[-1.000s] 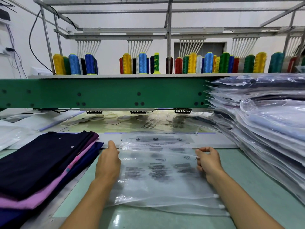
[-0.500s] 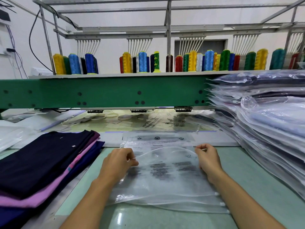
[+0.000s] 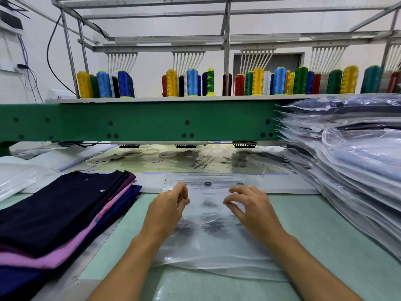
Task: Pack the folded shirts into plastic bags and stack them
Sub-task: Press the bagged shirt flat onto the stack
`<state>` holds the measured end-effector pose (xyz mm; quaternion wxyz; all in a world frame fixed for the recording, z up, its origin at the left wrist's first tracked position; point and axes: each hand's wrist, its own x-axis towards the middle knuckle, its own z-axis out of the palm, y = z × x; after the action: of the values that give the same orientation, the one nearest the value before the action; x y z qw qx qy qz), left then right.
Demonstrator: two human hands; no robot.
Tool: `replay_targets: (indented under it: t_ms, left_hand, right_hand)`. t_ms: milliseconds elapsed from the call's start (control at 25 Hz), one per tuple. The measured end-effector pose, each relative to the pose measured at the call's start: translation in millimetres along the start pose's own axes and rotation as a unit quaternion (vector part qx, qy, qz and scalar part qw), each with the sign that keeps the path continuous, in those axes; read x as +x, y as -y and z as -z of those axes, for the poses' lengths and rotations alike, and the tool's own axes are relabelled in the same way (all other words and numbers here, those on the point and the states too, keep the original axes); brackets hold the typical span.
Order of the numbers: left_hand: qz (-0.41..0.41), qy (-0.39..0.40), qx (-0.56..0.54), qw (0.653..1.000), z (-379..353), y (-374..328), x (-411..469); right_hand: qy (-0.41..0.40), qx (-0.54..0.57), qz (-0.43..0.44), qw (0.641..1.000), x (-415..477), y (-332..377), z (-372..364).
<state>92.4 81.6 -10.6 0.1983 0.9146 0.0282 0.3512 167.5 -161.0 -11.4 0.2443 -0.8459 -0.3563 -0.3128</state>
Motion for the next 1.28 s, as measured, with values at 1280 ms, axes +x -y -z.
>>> replay_targets:
  t_ms: [1280]
  left_hand:
    - [0.063,0.278,0.006,0.959,-12.2,-19.5,-8.8]
  right_hand:
    - [0.208,-0.087,-0.096,0.970,-12.9,-11.9,-12.3]
